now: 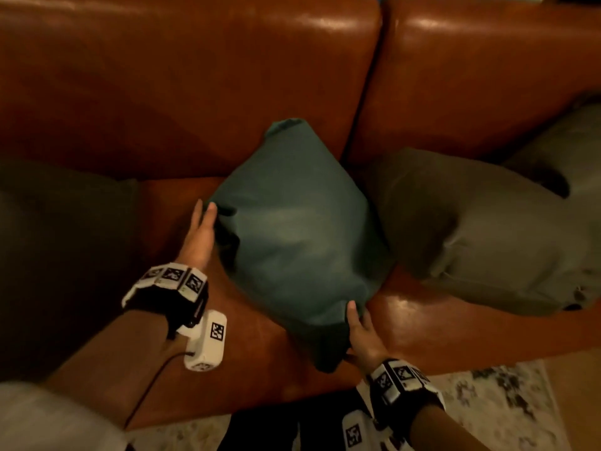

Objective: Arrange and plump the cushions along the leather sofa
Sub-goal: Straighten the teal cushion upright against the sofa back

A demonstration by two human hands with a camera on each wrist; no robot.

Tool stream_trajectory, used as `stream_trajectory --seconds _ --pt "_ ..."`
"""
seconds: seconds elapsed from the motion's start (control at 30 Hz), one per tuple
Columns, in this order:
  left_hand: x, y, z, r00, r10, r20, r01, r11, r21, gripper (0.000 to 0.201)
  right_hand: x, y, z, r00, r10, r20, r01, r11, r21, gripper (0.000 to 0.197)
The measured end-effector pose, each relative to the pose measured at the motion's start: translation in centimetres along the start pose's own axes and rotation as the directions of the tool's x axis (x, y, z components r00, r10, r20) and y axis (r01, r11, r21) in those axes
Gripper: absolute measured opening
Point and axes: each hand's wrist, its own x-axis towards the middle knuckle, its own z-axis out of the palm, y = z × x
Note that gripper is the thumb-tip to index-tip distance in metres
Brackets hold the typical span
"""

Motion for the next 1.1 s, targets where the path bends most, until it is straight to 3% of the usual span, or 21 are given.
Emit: stream_trajectory --seconds 0.07,0.2,0.23,0.33,0.37,0.43,0.53,0.67,0.77,0.83,0.9,0.97,1.03,1.1 --pt "1.0 0.1 -0.1 1.000 -0.006 -0.003 0.005 0.999 -0.050 0.080 0.8 0.9 0.2 0.998 -0.064 0.013 0.063 0.997 0.041 0.125" --pt "0.5 1.4 -0.3 0.999 0.046 0.023 -0.046 0.999 -0.007 0.055 -0.9 0.4 0.1 0.992 -0.128 -0.017 0.129 0.981 0.146 0.138" --pt "0.5 1.7 -0.5 0.998 0.064 0.025 -0.064 0.998 0.000 0.053 -2.2 -0.8 0.3 0.988 -0.147 -0.047 0.153 0.976 0.154 0.132" --pt "-1.1 3.9 -1.5 0.984 0.160 -0.081 -0.155 0.986 0.064 0.037 -4.4 -3.4 -0.6 0.983 -0.174 -0.063 0.182 0.972 0.148 0.075" --pt "-1.7 4.6 -2.2 0.972 0.195 -0.133 -0.190 0.980 0.052 0.030 -5.0 -4.4 -1.0 0.981 -0.186 -0.049 0.191 0.973 0.133 0.068" --pt "-3.1 5.9 -3.8 0.943 0.260 -0.206 -0.267 0.964 -0.005 0.024 -6.1 -6.5 -1.7 0.961 -0.278 -0.012 0.278 0.956 0.095 0.076" --pt "-4.0 6.1 -6.6 0.930 0.286 -0.233 -0.298 0.954 -0.016 0.036 -8.2 -9.4 -1.9 0.931 -0.349 0.106 0.332 0.931 0.152 0.036" --pt "-4.7 2.3 -9.1 0.929 0.201 -0.311 -0.151 0.972 0.178 0.041 -9.5 -11.5 -0.9 0.896 -0.399 0.195 0.322 0.886 0.333 0.047" --pt "-6.3 -0.1 -10.2 0.902 0.123 -0.414 -0.045 0.980 0.193 0.043 -10.3 -13.6 -0.4 0.855 -0.491 0.166 0.373 0.805 0.462 0.064" --pt "-7.0 -0.6 -10.4 0.894 0.131 -0.428 -0.056 0.981 0.184 0.045 -10.5 -16.1 -0.4 0.808 -0.571 0.142 0.421 0.730 0.539 0.058" --pt "-7.6 -0.4 -10.3 0.898 0.152 -0.412 -0.110 0.986 0.126 0.046 -9.8 -18.3 0.2 0.806 -0.585 0.089 0.471 0.725 0.503 0.046" --pt "-7.6 0.4 -9.7 0.922 0.141 -0.360 -0.148 0.989 0.009 0.050 -8.7 -19.4 1.4 0.839 -0.545 -0.010 0.504 0.768 0.395 0.049" --pt "-7.3 0.9 -8.8 0.964 0.055 -0.259 -0.114 0.969 -0.218 0.060 -7.4 -19.2 2.6 0.874 -0.482 -0.070 0.475 0.812 0.340 0.054" --pt "-7.2 1.6 -8.2 0.992 -0.007 -0.127 -0.047 0.905 -0.422 0.059 -7.1 -18.9 3.7 0.899 -0.434 -0.051 0.423 0.834 0.354 0.047"
